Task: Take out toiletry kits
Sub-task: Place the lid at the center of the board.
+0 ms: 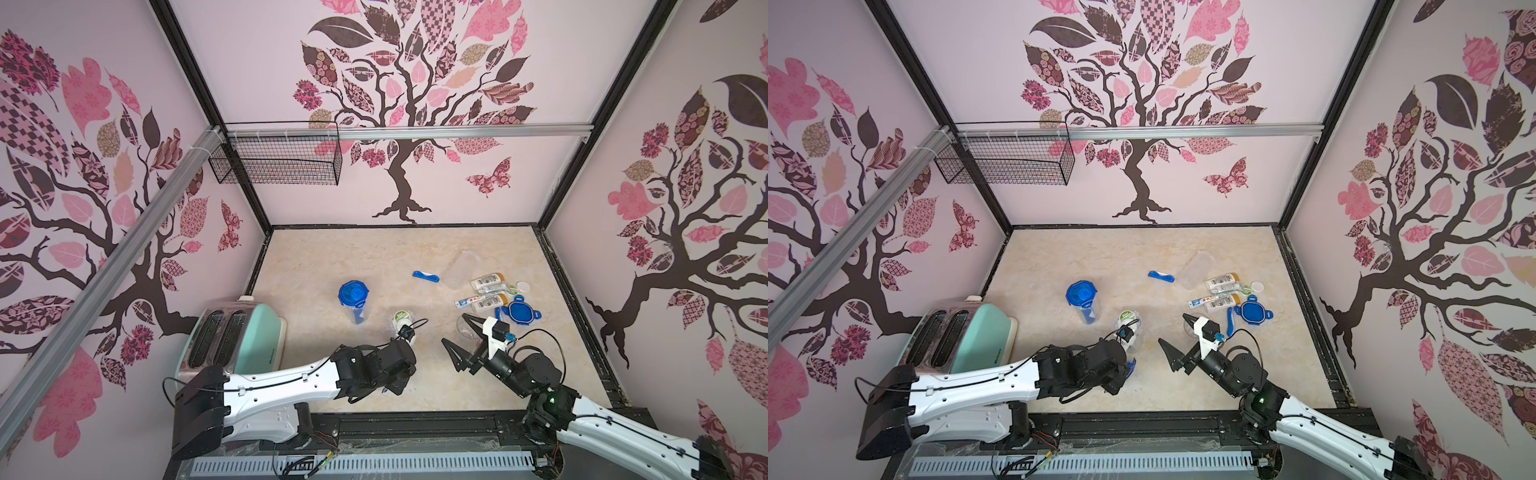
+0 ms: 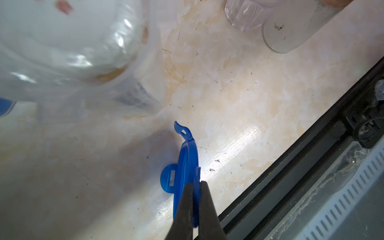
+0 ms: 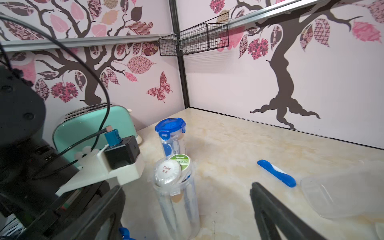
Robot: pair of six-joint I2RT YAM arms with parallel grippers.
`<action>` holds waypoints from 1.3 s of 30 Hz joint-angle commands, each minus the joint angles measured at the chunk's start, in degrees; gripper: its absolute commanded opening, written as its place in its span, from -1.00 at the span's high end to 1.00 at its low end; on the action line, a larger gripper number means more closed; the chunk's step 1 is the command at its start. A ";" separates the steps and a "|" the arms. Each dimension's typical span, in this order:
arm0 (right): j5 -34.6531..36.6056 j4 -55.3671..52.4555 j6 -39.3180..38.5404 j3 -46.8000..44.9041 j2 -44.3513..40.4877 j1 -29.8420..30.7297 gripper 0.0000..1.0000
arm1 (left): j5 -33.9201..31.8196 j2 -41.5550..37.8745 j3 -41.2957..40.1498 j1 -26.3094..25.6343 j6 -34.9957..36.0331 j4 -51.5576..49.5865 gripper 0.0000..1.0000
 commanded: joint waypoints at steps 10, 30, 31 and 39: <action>4.52 0.90 -0.05 -0.60 0.30 -0.21 -0.96 | -0.58 10.18 3.90 -3.31 -0.61 3.49 0.69; -0.01 0.60 -0.68 0.79 3.70 -0.29 -0.97 | 0.19 -8.88 2.93 7.27 -0.26 1.60 0.02; -0.85 0.43 -0.82 1.12 4.48 -0.27 -0.97 | 0.22 -10.70 3.28 8.68 -0.23 0.36 0.02; -12.74 -2.28 -1.14 7.17 15.50 -0.29 -0.93 | -3.98 -25.78 6.31 18.26 0.45 -12.17 -0.12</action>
